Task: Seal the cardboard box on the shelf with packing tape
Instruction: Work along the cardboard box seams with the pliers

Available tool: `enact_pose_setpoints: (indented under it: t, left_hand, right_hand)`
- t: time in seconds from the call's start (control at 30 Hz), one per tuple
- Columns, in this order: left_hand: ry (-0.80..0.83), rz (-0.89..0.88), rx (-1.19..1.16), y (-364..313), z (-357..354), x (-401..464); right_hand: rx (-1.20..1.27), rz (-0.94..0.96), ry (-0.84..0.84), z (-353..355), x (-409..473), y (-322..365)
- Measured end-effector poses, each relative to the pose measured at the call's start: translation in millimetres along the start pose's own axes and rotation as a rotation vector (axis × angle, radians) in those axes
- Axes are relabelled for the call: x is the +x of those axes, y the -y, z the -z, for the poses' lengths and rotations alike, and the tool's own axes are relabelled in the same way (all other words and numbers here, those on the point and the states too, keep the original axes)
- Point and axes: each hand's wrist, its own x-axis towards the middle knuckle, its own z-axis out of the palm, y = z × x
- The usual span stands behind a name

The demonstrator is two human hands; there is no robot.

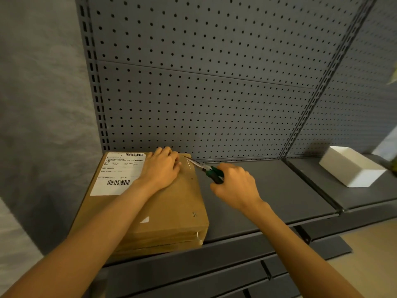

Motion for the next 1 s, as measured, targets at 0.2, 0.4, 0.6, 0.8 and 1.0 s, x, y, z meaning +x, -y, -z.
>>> enact_pose_setpoints:
  t: [0.2, 0.4, 0.6, 0.8, 1.0]
  left_hand:
    - [0.011, 0.003, -0.024, 0.2, 2.8, -3.1]
    - [0.01, 0.002, -0.074, 2.1, 6.2, -3.0]
    - [-0.059, -0.018, -0.077, -10.9, 18.0, -2.1]
    - [-0.079, -0.17, -0.095, -78.6, 34.7, 4.4]
    - [-0.077, -0.306, -0.124, -177.6, 32.6, 13.5]
  right_hand:
    - [0.039, -0.063, -0.097, 21.7, 3.8, 8.5]
    - [0.035, -0.178, -0.072, 7.1, -24.8, -4.7]
    - [0.06, -0.321, -0.079, 17.1, -64.2, -39.9]
    - [-0.006, -0.404, -0.138, 55.4, -89.8, -80.7]
    - [-0.018, -0.49, -0.194, 97.3, -123.1, -138.9]
